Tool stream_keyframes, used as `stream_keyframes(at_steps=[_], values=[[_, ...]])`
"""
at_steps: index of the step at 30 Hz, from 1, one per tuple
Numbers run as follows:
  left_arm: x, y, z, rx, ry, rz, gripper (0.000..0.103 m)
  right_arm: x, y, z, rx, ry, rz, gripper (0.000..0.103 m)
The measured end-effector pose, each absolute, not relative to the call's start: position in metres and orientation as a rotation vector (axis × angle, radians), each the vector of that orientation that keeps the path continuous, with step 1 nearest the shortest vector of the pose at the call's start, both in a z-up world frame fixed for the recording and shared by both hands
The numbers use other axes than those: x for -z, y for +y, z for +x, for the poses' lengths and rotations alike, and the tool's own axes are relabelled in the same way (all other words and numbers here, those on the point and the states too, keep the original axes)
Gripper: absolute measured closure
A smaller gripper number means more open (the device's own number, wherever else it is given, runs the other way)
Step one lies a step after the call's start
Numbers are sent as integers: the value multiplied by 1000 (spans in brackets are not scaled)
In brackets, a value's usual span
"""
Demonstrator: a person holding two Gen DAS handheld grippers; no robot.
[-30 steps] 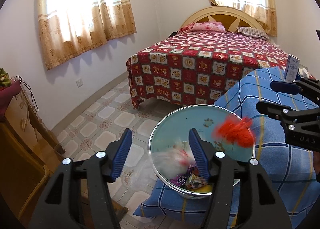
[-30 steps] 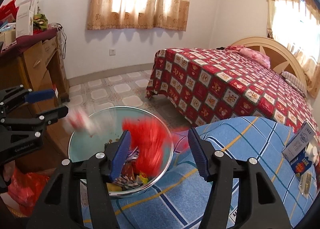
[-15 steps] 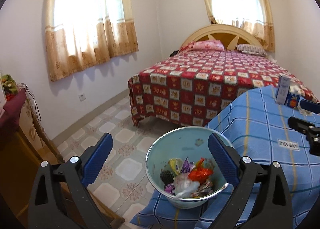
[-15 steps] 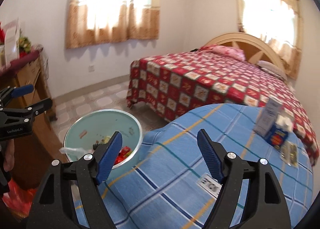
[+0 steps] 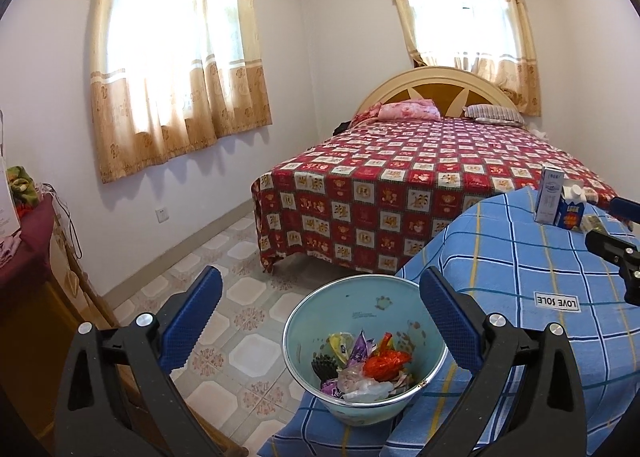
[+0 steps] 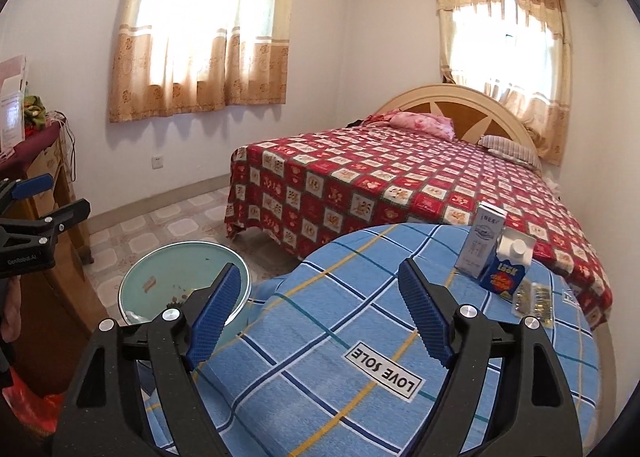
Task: Collect trash
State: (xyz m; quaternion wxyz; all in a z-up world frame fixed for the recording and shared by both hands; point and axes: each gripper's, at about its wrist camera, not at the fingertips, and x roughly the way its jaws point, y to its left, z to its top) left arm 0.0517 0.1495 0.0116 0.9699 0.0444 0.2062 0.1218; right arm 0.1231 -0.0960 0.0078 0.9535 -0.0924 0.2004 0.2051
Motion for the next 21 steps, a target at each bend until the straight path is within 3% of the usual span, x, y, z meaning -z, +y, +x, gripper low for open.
stream_keyframes(at_steps=[21], values=[[-15, 144, 52, -267, 413, 113, 6, -10, -103, 117, -408, 401, -181, 21]])
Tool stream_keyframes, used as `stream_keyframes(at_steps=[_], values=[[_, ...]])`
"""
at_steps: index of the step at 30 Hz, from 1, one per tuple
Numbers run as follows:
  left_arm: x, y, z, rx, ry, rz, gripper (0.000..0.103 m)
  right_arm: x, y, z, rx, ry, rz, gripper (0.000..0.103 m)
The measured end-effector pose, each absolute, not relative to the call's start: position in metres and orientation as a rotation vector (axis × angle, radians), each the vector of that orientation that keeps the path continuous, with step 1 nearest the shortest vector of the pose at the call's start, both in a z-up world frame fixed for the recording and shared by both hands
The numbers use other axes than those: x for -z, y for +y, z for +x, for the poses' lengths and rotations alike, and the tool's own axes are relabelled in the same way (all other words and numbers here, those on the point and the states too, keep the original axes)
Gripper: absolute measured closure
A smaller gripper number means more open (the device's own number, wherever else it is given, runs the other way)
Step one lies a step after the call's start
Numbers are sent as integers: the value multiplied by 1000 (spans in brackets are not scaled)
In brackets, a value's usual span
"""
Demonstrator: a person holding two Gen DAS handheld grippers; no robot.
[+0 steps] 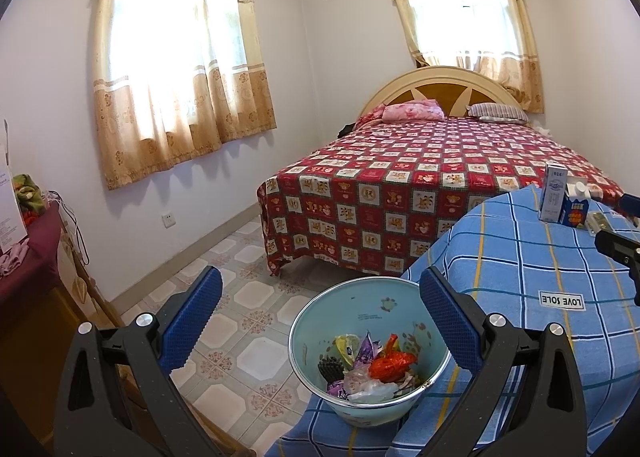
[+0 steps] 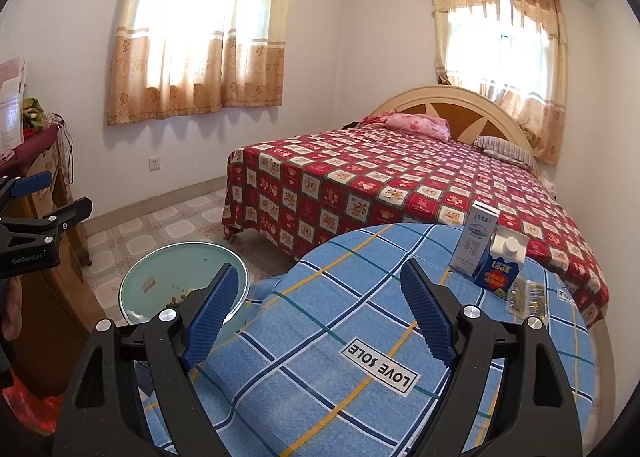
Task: Collect trash
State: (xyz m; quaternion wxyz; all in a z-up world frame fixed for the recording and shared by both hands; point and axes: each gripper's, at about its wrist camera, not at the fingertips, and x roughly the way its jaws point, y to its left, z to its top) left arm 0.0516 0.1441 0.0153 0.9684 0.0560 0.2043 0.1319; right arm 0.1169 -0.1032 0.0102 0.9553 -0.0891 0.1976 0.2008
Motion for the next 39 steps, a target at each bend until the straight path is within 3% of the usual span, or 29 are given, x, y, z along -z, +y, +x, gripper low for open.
stream_keyframes(at_steps=[39], values=[[-12, 142, 58, -243, 444, 98, 6, -9, -98, 109, -397, 391, -160, 17]])
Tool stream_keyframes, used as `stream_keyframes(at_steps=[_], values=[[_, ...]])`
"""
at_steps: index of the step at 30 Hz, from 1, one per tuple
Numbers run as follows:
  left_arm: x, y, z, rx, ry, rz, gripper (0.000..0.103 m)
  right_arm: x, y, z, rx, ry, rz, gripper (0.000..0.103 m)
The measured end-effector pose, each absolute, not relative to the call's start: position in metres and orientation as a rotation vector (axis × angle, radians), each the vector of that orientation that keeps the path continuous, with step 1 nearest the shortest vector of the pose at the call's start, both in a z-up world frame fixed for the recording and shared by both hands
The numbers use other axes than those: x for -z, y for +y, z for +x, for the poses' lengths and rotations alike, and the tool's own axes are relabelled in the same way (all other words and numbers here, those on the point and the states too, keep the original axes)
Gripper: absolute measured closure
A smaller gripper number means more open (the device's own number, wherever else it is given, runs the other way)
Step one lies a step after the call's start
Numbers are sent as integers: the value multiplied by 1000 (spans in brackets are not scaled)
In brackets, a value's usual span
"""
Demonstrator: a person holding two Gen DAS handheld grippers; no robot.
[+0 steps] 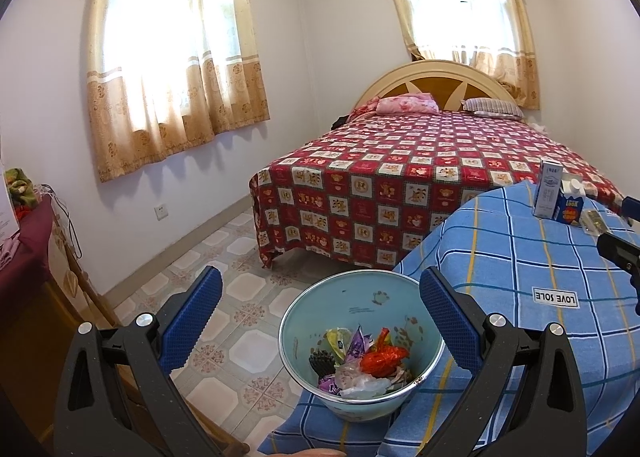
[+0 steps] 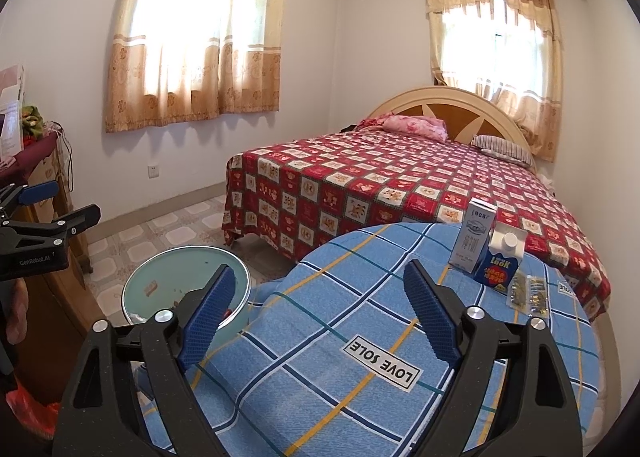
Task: Collect trash
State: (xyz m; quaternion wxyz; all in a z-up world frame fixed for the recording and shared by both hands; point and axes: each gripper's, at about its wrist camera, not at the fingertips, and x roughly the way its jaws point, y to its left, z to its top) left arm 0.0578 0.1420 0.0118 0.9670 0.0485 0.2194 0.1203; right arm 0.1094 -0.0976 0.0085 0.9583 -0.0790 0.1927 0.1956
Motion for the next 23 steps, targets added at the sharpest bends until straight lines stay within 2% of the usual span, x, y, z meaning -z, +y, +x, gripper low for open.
stream_keyframes(at_steps=[23], values=[[-4, 143, 61, -245, 461, 89, 6, -1, -106, 112, -377, 395, -149, 14]])
